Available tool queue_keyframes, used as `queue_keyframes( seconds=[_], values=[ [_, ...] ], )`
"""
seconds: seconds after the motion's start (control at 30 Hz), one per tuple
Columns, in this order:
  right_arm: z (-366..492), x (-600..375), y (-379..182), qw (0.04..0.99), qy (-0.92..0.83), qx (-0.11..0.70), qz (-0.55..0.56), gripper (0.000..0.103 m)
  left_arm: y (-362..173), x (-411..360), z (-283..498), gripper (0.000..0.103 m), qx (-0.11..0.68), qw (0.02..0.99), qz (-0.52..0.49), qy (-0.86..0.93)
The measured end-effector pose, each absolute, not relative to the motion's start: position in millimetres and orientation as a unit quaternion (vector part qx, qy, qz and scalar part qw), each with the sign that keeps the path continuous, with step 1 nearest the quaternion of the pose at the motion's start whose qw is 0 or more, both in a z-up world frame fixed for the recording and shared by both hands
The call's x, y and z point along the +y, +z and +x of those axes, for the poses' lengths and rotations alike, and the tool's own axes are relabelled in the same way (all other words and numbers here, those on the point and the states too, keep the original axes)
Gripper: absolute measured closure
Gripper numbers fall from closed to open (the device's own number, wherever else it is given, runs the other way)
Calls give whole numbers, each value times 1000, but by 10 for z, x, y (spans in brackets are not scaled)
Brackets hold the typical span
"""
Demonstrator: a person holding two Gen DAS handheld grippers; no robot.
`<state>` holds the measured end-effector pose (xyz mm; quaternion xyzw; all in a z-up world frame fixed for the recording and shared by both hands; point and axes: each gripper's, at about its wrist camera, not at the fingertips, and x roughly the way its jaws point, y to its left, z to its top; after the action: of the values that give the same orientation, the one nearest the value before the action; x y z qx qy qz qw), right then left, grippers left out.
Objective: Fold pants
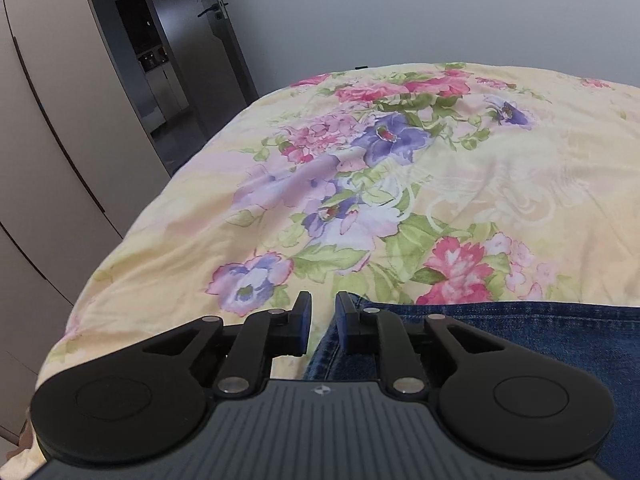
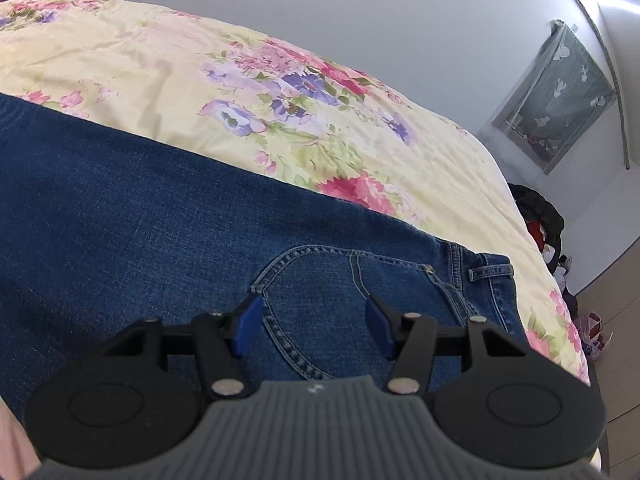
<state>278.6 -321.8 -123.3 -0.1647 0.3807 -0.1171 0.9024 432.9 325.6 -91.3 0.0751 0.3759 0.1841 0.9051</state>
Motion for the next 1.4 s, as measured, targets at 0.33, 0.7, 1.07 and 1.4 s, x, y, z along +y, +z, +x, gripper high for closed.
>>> queue_keyframes(
  seconds=[0.33,0.7,1.07,1.4],
  values=[
    [2193,-3045,-1046,913,-87,385,-101,46,-531,2927,3449,83,417,889,126,140],
    [1587,-2937,-1012,907,-82,411,-50,42,-159,2507,2811,83,406,901,120,96],
    [1245,-2950,-1091,908,-91,410,-5,57,-178,1801,2539,83,400,910,103,31],
    [1214,-3024,-1229,907,-90,411,3,58,-475,1222,2649,83,418,900,122,-11]
  ],
)
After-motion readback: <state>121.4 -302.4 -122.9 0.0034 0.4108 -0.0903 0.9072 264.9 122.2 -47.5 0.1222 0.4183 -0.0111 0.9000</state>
